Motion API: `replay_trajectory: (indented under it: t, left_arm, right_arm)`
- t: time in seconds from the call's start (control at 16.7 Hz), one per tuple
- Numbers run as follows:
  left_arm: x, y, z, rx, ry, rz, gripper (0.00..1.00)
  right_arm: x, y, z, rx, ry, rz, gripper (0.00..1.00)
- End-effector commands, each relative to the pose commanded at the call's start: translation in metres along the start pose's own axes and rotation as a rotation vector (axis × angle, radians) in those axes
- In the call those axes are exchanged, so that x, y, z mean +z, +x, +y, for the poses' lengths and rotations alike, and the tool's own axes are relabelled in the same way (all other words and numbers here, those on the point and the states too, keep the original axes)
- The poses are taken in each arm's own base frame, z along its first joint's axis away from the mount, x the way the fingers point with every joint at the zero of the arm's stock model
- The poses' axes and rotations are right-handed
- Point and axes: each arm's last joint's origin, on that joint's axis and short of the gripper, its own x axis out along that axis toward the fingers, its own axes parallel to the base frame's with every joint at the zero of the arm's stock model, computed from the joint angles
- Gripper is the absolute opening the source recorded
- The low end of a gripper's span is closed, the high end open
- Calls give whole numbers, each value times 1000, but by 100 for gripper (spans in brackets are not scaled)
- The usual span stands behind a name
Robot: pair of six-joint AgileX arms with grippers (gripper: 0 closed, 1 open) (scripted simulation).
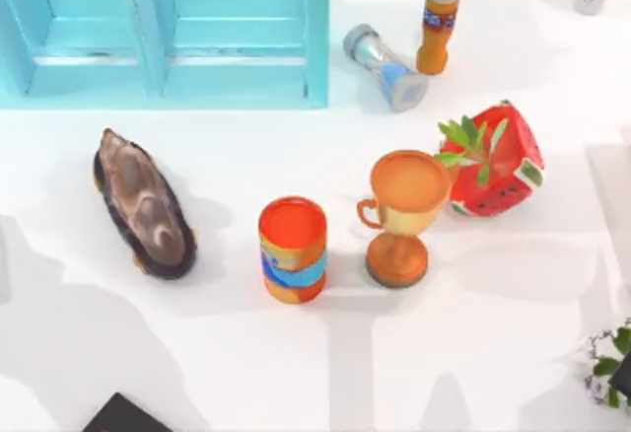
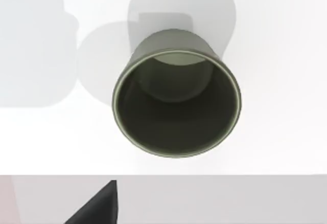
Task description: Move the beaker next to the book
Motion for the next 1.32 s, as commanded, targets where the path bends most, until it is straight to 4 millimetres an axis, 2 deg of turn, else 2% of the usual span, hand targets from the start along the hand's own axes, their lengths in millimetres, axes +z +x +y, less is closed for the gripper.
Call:
replay_trajectory:
  t: [0.12, 0.24, 0.66, 0.78, 0.96, 1.32]
  left_arm:
    - [2, 1, 1, 1, 3, 1, 100]
    - [1, 12, 1, -3, 0, -2, 100]
    - [-1, 91, 2, 5, -1, 4, 100]
    - [0, 100, 0, 0, 0, 0, 100]
    - [0, 100, 0, 0, 0, 0, 100]
    - [0, 100, 0, 0, 0, 0, 55]
  right_arm:
    - [0, 0, 0, 0, 0, 0, 100]
    - [0, 0, 0, 0, 0, 0, 100]
    - [0, 0, 0, 0, 0, 0, 100]
    - [0, 0, 0, 0, 0, 0, 100]
    - [0, 0, 0, 0, 0, 0, 100]
    - [0, 0, 0, 0, 0, 0, 100]
